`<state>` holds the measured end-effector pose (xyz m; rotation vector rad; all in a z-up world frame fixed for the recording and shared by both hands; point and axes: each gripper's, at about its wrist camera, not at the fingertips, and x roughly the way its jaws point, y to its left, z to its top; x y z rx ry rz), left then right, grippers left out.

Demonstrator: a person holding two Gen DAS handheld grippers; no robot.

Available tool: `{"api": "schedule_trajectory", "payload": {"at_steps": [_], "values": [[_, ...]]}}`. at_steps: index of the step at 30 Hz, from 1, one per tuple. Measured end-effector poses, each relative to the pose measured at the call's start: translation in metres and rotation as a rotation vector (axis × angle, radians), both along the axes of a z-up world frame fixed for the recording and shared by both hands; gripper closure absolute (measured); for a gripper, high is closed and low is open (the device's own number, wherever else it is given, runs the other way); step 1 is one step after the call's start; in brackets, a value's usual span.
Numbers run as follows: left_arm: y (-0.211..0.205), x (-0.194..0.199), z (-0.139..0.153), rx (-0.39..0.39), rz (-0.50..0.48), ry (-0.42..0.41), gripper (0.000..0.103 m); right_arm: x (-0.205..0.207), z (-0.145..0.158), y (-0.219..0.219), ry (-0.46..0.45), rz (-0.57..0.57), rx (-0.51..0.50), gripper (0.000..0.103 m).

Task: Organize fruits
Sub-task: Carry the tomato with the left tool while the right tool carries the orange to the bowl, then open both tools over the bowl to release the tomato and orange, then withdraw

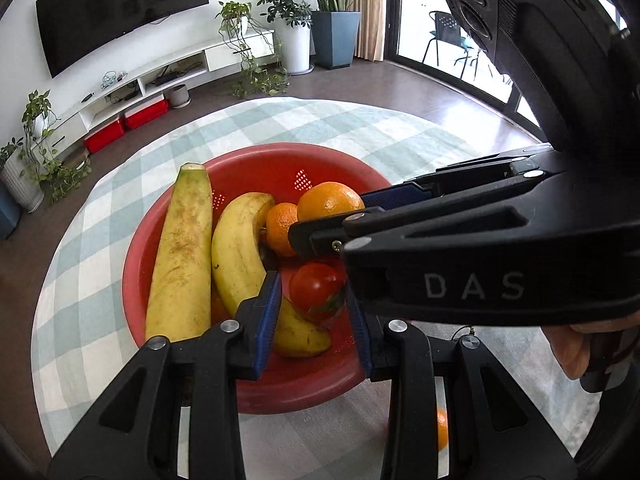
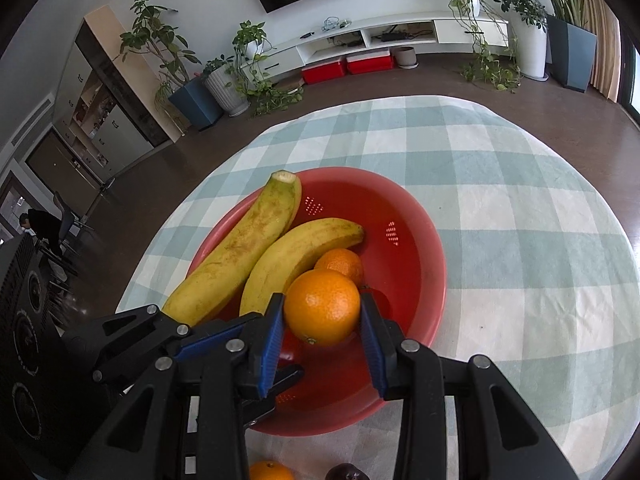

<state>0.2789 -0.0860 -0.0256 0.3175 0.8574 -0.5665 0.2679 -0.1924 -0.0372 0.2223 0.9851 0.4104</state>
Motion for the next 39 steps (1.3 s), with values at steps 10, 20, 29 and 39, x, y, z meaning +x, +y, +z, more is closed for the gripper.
{"api": "schedule_trajectory", "payload": {"at_steps": [10, 20, 29, 39], "values": [[0.001, -0.002, 0.001, -0.013, 0.004, 0.003, 0.067, -0.001, -0.006, 0.001, 0.002, -0.008, -0.027, 0.062], [0.019, -0.034, 0.021, -0.061, 0.037, -0.062, 0.034, -0.008, 0.001, -0.003, -0.014, -0.026, -0.017, 0.06], [0.043, -0.092, 0.029, -0.109, 0.041, -0.085, 0.011, -0.065, 0.029, -0.03, -0.107, -0.075, 0.036, 0.026], [0.058, -0.155, -0.001, -0.116, 0.049, -0.006, 0.011, -0.168, 0.003, -0.054, -0.127, -0.147, 0.022, 0.021]]}}
